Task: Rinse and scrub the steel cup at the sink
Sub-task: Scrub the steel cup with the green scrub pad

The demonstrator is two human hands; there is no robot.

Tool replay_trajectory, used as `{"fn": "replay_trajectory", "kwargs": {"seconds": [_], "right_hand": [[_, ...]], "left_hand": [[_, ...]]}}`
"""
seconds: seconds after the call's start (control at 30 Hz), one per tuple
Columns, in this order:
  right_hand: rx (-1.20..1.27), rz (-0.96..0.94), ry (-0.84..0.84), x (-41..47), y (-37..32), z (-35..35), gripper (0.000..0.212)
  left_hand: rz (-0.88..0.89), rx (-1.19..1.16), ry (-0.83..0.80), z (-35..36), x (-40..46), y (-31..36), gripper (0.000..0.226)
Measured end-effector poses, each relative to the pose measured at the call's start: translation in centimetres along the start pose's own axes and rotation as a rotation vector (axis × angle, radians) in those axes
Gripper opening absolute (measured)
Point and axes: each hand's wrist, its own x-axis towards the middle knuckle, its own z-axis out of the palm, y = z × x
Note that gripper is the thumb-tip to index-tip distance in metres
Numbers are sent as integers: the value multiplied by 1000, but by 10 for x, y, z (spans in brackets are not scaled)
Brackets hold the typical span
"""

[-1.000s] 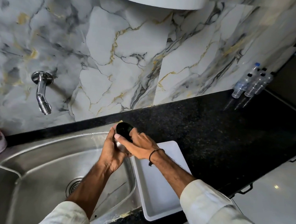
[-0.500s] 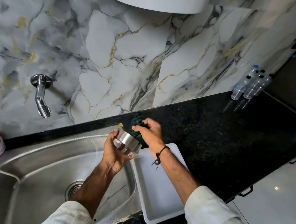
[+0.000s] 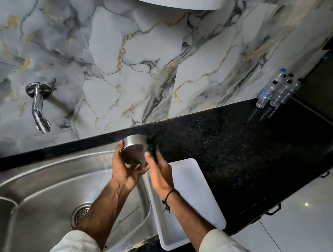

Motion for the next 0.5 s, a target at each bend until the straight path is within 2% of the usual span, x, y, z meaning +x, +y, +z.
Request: {"fn": "replay_trajectory", "kwargs": {"seconds": [0.03, 0.1, 0.17, 0.23, 0.27, 0.33, 0.5], "right_hand": [[227, 141, -3, 6, -3, -2, 58], [577, 338, -22, 18, -5, -13, 65], [751, 465, -58, 26, -3, -24, 81], [804, 534, -78, 29, -1, -32, 91], [820, 557, -83, 30, 1, -37, 95], [867, 595, -104, 30, 1, -42, 101], [1025, 667, -133, 21, 4, -32, 108]], "left_hand": [[3, 81, 9, 0, 0, 1, 63], [31, 364, -21, 3, -4, 2, 52], [132, 691, -68, 6, -6, 4, 45], [348, 871, -145, 4, -3, 11, 34], [410, 897, -207, 6, -1, 14, 29], [425, 880, -292, 11, 1, 19, 25], [261, 753, -282, 10, 2, -3, 33]]}}
